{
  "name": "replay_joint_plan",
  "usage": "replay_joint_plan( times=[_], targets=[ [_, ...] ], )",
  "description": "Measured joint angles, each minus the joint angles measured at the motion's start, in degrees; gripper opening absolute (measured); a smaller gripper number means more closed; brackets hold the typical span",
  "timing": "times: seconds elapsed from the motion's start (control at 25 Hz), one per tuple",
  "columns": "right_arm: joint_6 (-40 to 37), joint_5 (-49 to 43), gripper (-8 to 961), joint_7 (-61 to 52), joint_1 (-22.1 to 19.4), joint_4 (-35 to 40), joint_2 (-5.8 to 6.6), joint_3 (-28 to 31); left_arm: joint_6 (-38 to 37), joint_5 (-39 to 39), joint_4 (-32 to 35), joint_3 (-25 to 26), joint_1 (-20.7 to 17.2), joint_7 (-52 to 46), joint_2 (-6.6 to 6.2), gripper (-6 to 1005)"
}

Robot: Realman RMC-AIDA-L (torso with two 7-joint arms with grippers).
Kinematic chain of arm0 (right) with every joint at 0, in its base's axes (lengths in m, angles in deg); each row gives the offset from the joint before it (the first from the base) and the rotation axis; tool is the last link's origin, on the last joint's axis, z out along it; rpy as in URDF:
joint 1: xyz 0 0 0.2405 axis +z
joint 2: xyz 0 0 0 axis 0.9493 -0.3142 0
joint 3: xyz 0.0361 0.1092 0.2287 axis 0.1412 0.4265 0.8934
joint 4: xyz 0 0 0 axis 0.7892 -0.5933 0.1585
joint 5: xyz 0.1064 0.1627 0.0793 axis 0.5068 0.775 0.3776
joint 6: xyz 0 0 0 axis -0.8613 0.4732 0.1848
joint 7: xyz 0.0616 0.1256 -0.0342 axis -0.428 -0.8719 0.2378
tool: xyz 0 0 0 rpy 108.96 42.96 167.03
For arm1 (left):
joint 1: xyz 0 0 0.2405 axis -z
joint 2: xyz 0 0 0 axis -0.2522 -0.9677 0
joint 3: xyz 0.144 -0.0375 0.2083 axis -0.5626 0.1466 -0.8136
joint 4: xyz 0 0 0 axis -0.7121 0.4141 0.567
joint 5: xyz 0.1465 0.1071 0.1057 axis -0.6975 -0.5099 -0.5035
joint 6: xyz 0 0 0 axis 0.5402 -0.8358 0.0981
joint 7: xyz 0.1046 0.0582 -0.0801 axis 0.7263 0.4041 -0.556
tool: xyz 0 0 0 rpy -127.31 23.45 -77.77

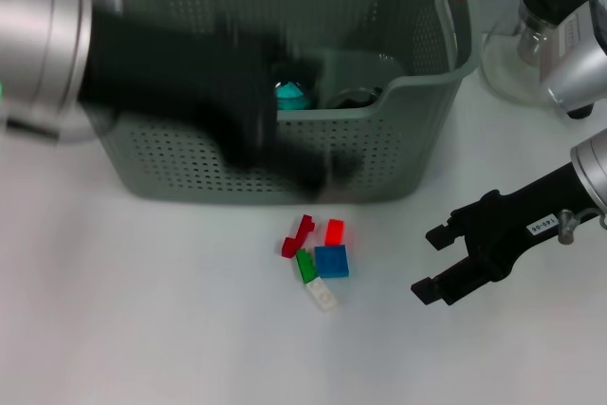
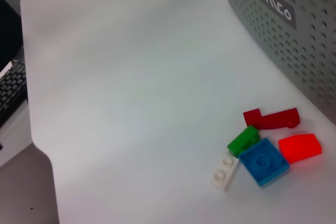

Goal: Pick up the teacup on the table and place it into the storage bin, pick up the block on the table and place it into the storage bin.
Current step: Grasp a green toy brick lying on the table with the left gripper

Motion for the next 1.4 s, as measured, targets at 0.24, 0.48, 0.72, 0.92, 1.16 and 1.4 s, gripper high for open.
replay_joint_plan(
  times=[0.24,0.48,0.72,0.92,1.16,1.4],
  targets=[
    [0.2,0.0,944,0.0,0.2,0.0,-0.18,-0.3,-1.4,-1.9,-6.9,-5.1,-5.5,4.6,0.12,958],
    [0.4,0.0,943,0.1,0.2,0.0,-0.21,-0.4,2.6,-7.5,-22.6,-5.8,-3.5,10.4,0.0,956],
    [0.3,0.0,943,-0.2,0.3,0.0,-0.32,-0.4,6.8,-12.2,-36.2,-5.9,0.9,13.4,0.01,953],
    [0.3,0.0,943,-0.3,0.3,0.0,-0.36,-0.4,11.2,-15.5,-42.4,-6.1,2.8,13.6,0.03,952],
    [0.3,0.0,942,-0.4,0.3,0.0,-0.37,-0.4,16.8,-17.1,-44.8,-9.3,3.1,14.2,-0.06,950],
    [0.3,0.0,943,-0.3,0.4,0.0,-0.37,-0.4,16.6,-17.2,-44.9,-9.6,3.4,14.8,-0.1,948]
  ],
)
